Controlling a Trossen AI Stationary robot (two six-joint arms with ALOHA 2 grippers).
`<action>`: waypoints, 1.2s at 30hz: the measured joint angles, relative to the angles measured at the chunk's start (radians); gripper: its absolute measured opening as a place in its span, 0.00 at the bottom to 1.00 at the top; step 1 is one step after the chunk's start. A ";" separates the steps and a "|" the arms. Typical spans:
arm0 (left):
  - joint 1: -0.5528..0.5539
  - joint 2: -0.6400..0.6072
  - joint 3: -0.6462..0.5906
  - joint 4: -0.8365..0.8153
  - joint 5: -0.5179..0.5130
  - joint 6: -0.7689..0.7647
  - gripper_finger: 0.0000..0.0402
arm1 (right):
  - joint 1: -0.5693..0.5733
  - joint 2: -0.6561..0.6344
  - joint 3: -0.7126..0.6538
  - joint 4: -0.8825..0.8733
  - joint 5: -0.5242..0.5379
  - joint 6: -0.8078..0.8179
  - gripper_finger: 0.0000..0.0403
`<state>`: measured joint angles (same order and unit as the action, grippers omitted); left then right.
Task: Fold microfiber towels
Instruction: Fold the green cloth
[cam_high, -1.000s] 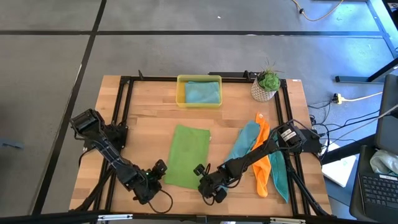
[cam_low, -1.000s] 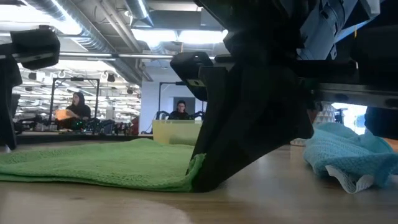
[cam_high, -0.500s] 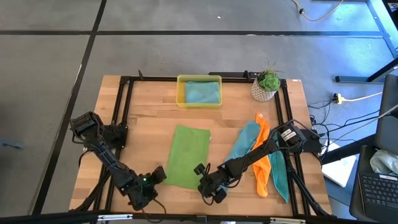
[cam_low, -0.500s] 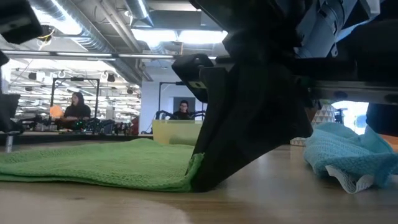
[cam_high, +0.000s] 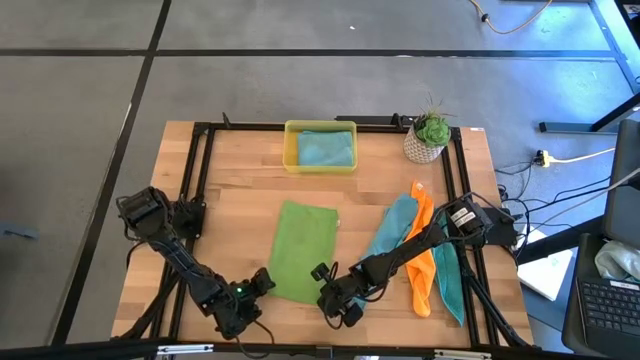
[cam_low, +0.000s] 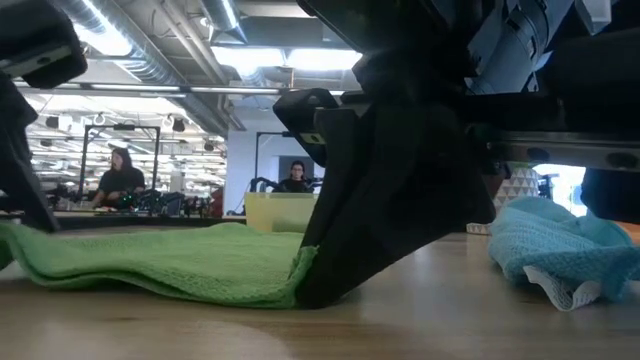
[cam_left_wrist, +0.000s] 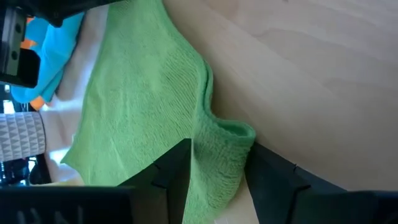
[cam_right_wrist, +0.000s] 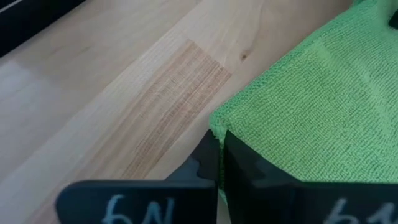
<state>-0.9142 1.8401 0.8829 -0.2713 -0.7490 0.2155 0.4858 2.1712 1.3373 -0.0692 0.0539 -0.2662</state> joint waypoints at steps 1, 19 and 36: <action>0.000 0.000 0.000 0.001 0.000 -0.007 0.35 | 0.000 0.000 0.000 0.000 0.000 0.000 0.03; 0.011 0.000 0.214 -0.108 0.035 -0.299 0.02 | 0.024 -0.114 -0.005 -0.138 0.051 0.131 0.01; 0.072 -0.007 0.222 -0.453 -0.159 -0.531 0.00 | -0.026 -0.188 -0.002 -0.273 0.389 -0.032 0.02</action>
<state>-0.8425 1.8332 1.1044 -0.7245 -0.9078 -0.3158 0.4594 1.9827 1.3350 -0.3420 0.4427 -0.2977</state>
